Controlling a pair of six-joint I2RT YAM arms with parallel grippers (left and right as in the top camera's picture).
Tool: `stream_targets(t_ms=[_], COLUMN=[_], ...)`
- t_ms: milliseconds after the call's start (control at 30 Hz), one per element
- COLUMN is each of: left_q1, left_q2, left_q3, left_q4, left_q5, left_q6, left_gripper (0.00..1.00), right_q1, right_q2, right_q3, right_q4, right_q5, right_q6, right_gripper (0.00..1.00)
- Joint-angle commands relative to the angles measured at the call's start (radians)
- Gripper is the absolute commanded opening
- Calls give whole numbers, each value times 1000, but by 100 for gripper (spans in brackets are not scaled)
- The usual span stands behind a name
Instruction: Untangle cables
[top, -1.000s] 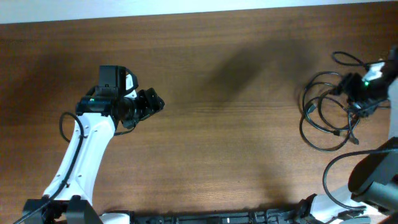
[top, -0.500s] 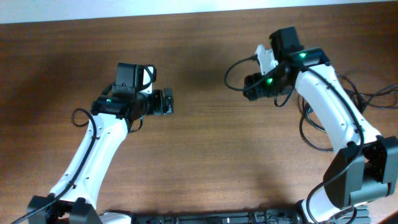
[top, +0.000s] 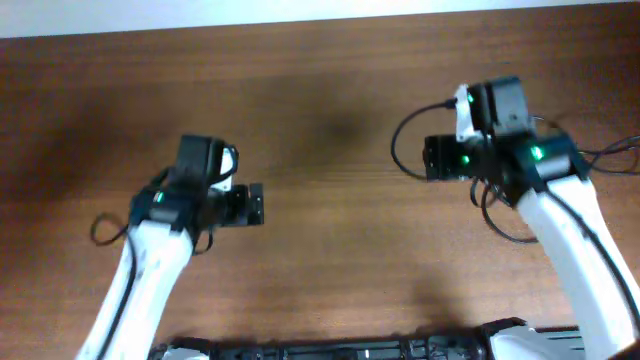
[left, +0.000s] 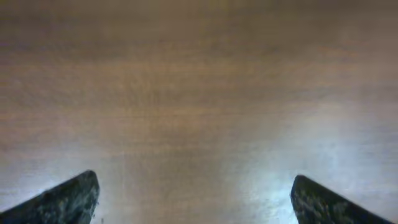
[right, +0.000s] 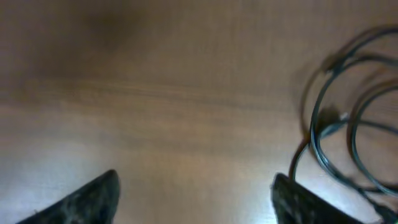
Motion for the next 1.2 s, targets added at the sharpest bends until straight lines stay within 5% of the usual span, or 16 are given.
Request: stream_targets(t_ms=[0,67,100,267,800,1167], left_q1=[3,3,3,3,3,3], left_q2=[-309,-461,-528,-685,-684,-684], left_q3=[-149,-220,-242,-247,-247,-247], left_q4=[94,153,173,153,153,153], left_q5=[-41,-163,-201,-211,-211,-211], left_q6=[-30,-93,-93,-93,-93,-93], left_gripper=[99,99,99,99,99,99], right_q1=[-1,-2,-3,-3,-3,-3], right_q2=[-249,-408,-472,-598,-235,-291], right_q3=[-187,-266,-286,-291,-292,-292], right_q4=[94,110,108,98,100,100], right_q5=[16,33,40,39,39,39], right_q6=[1,2,0,1,1,1], right_gripper=[85,89,99,99,99,99])
